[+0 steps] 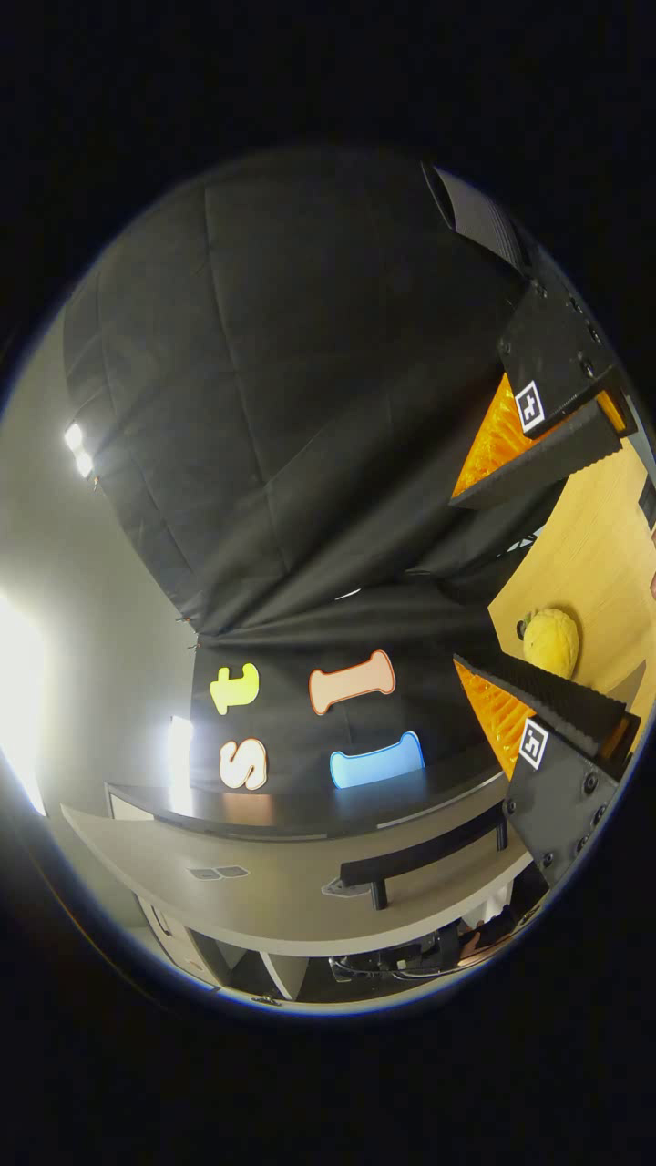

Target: Grasp the bottle in the cabinet with the left hand and place it on the coaster, then close the right door with the right hand and the left door with the left hand.

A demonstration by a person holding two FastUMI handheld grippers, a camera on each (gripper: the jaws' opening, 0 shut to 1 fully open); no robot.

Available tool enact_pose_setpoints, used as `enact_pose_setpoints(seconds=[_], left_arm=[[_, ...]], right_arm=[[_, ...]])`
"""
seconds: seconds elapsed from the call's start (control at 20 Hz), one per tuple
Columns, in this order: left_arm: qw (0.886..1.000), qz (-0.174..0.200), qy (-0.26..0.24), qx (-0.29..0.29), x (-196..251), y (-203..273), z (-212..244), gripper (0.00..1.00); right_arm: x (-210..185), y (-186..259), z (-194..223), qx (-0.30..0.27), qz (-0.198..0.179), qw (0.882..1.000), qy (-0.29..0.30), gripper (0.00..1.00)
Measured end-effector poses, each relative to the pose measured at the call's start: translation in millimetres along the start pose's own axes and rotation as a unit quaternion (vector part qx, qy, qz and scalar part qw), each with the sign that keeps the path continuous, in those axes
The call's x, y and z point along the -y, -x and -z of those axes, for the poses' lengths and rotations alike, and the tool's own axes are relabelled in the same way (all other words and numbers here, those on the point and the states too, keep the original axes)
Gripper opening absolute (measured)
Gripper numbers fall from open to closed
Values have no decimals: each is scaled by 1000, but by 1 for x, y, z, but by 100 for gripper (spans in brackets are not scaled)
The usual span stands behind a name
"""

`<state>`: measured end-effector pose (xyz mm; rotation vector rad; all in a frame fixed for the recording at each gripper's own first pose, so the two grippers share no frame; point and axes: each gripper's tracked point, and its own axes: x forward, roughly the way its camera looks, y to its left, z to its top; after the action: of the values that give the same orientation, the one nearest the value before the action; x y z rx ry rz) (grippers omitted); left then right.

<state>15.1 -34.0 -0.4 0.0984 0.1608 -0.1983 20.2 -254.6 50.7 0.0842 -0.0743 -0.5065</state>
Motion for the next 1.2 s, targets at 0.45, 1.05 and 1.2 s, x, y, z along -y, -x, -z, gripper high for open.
enact_pose_setpoints(seconds=[0.45,1.05,1.2], left_arm=[[1000,15,-15,10,12,1,-6,69],[996,66,-6,64,19,105,-60,69],[996,64,-1,67,11,131,-61,70]], right_arm=[[0,-3,4,-4,-7,1000,-9,98],[-19,-4,6,-10,-40,999,-3,92],[-22,-5,4,-9,-46,999,-2,98]])
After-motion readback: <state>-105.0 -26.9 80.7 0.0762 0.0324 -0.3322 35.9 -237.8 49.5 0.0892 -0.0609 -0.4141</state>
